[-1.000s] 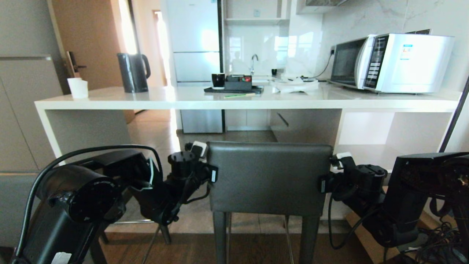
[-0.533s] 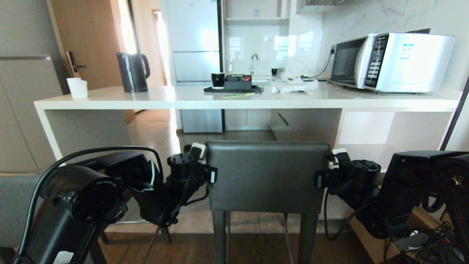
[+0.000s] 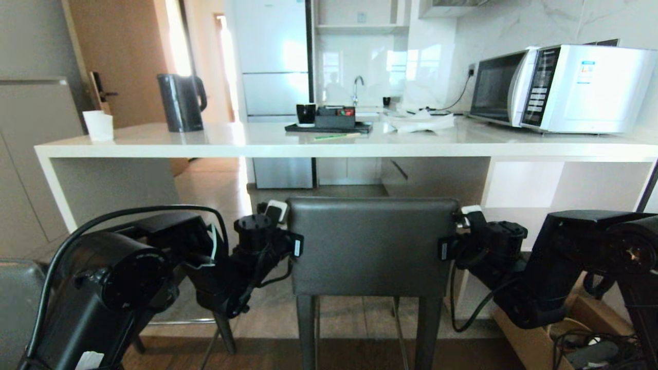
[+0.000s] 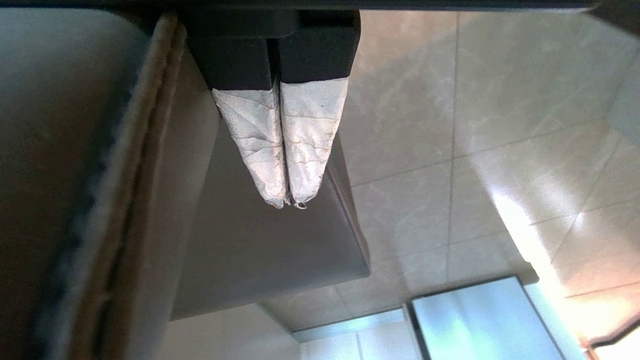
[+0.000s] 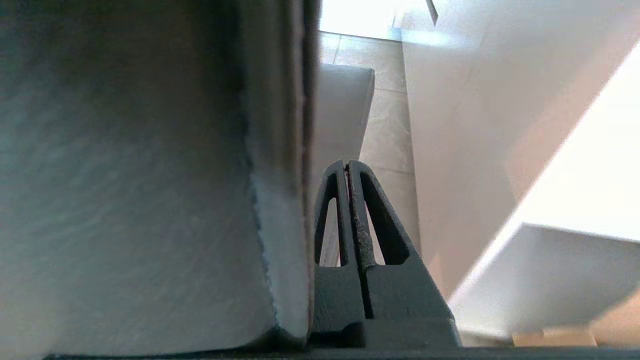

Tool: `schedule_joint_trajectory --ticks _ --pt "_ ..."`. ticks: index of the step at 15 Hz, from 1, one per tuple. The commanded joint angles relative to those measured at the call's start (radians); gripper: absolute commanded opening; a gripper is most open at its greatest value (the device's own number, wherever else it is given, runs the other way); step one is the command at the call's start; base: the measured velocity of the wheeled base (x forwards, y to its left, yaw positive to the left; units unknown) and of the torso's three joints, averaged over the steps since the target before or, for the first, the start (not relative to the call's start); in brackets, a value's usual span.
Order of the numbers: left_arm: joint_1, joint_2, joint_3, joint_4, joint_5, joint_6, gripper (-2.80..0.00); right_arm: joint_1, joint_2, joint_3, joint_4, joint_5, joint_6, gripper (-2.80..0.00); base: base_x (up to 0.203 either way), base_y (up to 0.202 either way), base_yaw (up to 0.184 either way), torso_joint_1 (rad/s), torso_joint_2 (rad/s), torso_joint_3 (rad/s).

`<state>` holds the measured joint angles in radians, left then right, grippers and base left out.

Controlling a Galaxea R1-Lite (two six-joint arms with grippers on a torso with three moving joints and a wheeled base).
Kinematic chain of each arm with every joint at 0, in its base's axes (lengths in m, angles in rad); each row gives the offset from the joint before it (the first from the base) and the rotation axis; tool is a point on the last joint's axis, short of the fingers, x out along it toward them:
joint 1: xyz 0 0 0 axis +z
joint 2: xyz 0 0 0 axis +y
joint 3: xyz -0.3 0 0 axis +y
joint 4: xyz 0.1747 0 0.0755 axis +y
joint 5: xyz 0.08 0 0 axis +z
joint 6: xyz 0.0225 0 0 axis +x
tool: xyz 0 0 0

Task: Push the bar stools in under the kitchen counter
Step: Push the gray chair back under the dining table

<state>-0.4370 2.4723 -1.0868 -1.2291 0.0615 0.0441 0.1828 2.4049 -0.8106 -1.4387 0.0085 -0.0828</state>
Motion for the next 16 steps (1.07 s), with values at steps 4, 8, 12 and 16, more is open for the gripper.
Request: schedule_joint_trajectory --ticks 4,8,12,16 --pt "0.0 0.008 -0.008 -0.007 -0.001 0.0 -2.8 0.001 -0.004 0.001 -0.009 0.0 0.0 -2.8 0.187 0.0 0.001 0.0 0.0 0.001" --pt "-0.002 0.025 -0.024 -0.006 -0.002 0.002 -2.8 -0.003 -0.004 0.001 -0.009 0.001 0.0 -2.8 0.189 0.0 0.002 0.004 0.0 0.001" --pt "-0.002 0.037 -0.038 -0.007 -0.002 0.006 -2.8 -0.005 -0.004 0.001 -0.009 -0.001 0.0 -2.8 0.191 0.0 0.002 0.002 0.0 0.004" --pt "-0.003 0.037 -0.044 -0.009 -0.002 0.006 -2.8 -0.005 -0.004 0.004 -0.011 -0.001 0.0 -2.8 0.191 0.0 0.001 0.003 0.0 0.002"
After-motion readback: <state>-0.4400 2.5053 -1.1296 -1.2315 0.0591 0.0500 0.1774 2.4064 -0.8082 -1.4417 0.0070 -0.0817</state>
